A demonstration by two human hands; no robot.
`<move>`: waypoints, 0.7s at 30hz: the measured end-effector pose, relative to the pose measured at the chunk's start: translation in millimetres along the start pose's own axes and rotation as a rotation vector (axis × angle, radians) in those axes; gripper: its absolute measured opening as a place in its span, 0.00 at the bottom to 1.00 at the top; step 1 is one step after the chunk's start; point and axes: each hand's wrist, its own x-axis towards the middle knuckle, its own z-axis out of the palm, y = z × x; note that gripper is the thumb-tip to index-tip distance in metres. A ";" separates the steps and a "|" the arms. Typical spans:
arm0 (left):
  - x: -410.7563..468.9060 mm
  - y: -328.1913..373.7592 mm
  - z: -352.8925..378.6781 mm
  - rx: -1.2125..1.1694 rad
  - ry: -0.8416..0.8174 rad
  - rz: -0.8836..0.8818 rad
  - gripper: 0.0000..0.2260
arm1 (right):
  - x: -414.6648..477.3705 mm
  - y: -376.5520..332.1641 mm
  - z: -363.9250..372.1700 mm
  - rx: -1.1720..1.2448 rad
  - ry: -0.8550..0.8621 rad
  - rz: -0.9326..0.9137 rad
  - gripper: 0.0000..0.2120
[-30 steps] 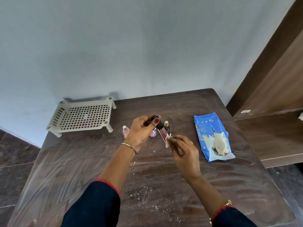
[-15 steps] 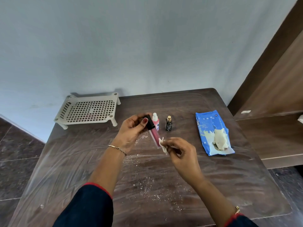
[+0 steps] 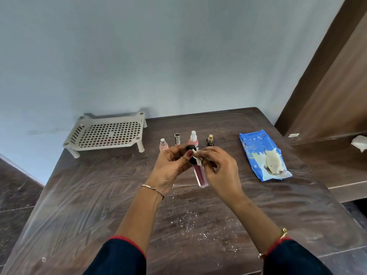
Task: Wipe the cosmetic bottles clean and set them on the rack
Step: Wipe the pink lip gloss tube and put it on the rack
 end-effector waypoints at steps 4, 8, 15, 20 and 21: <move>1.9 -18.6 -10.7 -0.031 0.008 0.021 0.13 | 0.8 10.5 9.6 -0.052 0.024 -0.063 0.15; 3.0 -36.0 -12.0 -0.019 0.036 0.071 0.13 | -14.9 24.1 8.4 -0.048 -0.029 -0.088 0.17; -11.5 -47.8 -22.3 0.021 0.079 0.173 0.08 | -76.9 38.4 -0.2 0.017 -0.148 -0.135 0.18; -35.9 -53.0 -23.3 0.032 0.045 0.190 0.08 | -86.2 35.8 16.4 0.083 -0.097 -0.135 0.16; -41.2 -54.3 -21.9 0.041 0.022 0.192 0.08 | -84.9 34.0 19.7 0.087 -0.079 -0.123 0.15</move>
